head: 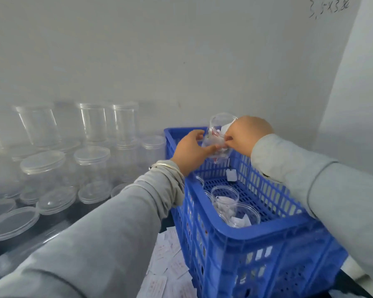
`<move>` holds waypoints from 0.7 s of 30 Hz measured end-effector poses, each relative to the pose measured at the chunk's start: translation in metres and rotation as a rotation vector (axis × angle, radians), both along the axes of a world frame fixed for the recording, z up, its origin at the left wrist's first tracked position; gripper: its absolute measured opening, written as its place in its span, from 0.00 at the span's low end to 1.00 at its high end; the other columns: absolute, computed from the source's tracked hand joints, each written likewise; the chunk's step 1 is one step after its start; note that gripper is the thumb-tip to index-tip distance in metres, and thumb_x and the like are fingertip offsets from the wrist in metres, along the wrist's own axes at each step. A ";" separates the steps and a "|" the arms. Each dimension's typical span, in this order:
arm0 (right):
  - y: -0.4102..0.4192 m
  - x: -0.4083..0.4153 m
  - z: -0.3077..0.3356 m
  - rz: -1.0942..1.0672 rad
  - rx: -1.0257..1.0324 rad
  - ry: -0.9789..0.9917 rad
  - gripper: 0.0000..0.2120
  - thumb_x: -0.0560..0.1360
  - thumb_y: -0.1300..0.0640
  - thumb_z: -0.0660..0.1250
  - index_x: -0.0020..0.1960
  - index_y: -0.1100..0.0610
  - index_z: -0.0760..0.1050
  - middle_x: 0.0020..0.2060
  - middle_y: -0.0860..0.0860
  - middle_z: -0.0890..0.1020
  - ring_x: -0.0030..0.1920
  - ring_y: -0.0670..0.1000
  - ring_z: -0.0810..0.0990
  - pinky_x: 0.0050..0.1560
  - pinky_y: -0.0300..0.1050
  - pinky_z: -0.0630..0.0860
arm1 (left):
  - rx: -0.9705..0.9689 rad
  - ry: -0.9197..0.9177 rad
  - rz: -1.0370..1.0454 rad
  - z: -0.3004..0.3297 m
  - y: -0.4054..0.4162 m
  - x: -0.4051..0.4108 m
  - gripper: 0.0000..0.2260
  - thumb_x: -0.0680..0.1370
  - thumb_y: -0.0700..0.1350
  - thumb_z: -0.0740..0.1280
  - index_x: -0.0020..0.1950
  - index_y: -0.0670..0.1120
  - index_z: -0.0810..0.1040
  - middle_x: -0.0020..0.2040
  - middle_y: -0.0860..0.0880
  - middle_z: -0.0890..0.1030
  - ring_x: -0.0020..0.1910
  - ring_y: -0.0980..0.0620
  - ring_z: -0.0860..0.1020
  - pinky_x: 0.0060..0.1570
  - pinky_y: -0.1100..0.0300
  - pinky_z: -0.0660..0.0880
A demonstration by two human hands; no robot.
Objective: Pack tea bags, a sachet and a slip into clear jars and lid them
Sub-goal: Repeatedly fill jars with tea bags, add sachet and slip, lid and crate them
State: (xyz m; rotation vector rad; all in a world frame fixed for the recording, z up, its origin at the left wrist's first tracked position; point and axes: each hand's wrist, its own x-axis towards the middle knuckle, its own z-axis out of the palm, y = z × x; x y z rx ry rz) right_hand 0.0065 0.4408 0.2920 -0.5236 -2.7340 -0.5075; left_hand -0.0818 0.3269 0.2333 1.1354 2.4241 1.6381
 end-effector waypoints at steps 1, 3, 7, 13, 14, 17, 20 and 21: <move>0.006 -0.012 -0.007 -0.032 0.026 -0.050 0.08 0.76 0.54 0.63 0.49 0.51 0.81 0.37 0.50 0.72 0.39 0.54 0.72 0.38 0.41 0.66 | 0.017 -0.009 0.021 -0.002 0.004 -0.003 0.27 0.73 0.51 0.72 0.69 0.44 0.70 0.62 0.49 0.76 0.59 0.53 0.74 0.55 0.63 0.70; 0.019 -0.036 -0.021 -0.054 0.057 -0.126 0.06 0.76 0.57 0.63 0.48 0.54 0.79 0.39 0.52 0.75 0.38 0.54 0.71 0.39 0.42 0.67 | 0.025 -0.013 0.067 -0.003 0.009 -0.009 0.20 0.76 0.47 0.69 0.66 0.44 0.72 0.59 0.48 0.79 0.56 0.51 0.77 0.56 0.56 0.74; 0.037 -0.074 -0.050 -0.089 -0.009 -0.221 0.05 0.74 0.60 0.63 0.40 0.54 0.75 0.39 0.51 0.76 0.33 0.52 0.70 0.35 0.44 0.68 | -0.003 0.007 0.113 -0.010 0.010 -0.017 0.13 0.77 0.39 0.60 0.61 0.45 0.74 0.53 0.51 0.80 0.44 0.51 0.76 0.48 0.54 0.76; 0.043 -0.106 -0.086 -0.094 -0.166 -0.489 0.15 0.75 0.56 0.66 0.62 0.53 0.74 0.53 0.52 0.78 0.50 0.56 0.78 0.43 0.47 0.73 | -0.064 0.090 0.148 -0.014 0.012 -0.022 0.12 0.76 0.35 0.57 0.52 0.50 0.73 0.47 0.55 0.77 0.42 0.55 0.74 0.39 0.64 0.71; 0.044 -0.108 -0.092 -0.080 -0.168 -0.609 0.17 0.76 0.56 0.66 0.65 0.53 0.73 0.54 0.52 0.78 0.52 0.56 0.78 0.47 0.47 0.74 | -0.074 0.101 0.151 -0.014 0.012 -0.023 0.13 0.75 0.35 0.57 0.52 0.50 0.73 0.46 0.55 0.77 0.43 0.55 0.74 0.39 0.64 0.70; 0.042 -0.109 -0.106 -0.093 -0.160 -0.844 0.14 0.79 0.58 0.62 0.63 0.56 0.75 0.57 0.51 0.79 0.59 0.53 0.76 0.48 0.38 0.71 | -0.107 0.126 0.157 -0.014 0.012 -0.022 0.14 0.75 0.34 0.57 0.55 0.47 0.75 0.47 0.55 0.77 0.47 0.54 0.74 0.46 0.62 0.70; 0.041 -0.112 -0.109 -0.120 -0.270 -0.731 0.09 0.78 0.56 0.64 0.39 0.53 0.76 0.50 0.50 0.83 0.43 0.50 0.77 0.32 0.35 0.69 | -0.122 0.124 0.157 -0.013 0.012 -0.021 0.14 0.74 0.33 0.57 0.54 0.47 0.76 0.47 0.54 0.77 0.48 0.54 0.74 0.48 0.62 0.71; 0.035 -0.112 -0.105 -0.111 -0.275 -0.700 0.08 0.77 0.56 0.65 0.40 0.54 0.78 0.51 0.52 0.83 0.40 0.51 0.76 0.32 0.37 0.69 | -0.127 0.120 0.156 -0.013 0.012 -0.020 0.14 0.74 0.33 0.57 0.53 0.47 0.76 0.48 0.53 0.78 0.48 0.53 0.74 0.49 0.61 0.72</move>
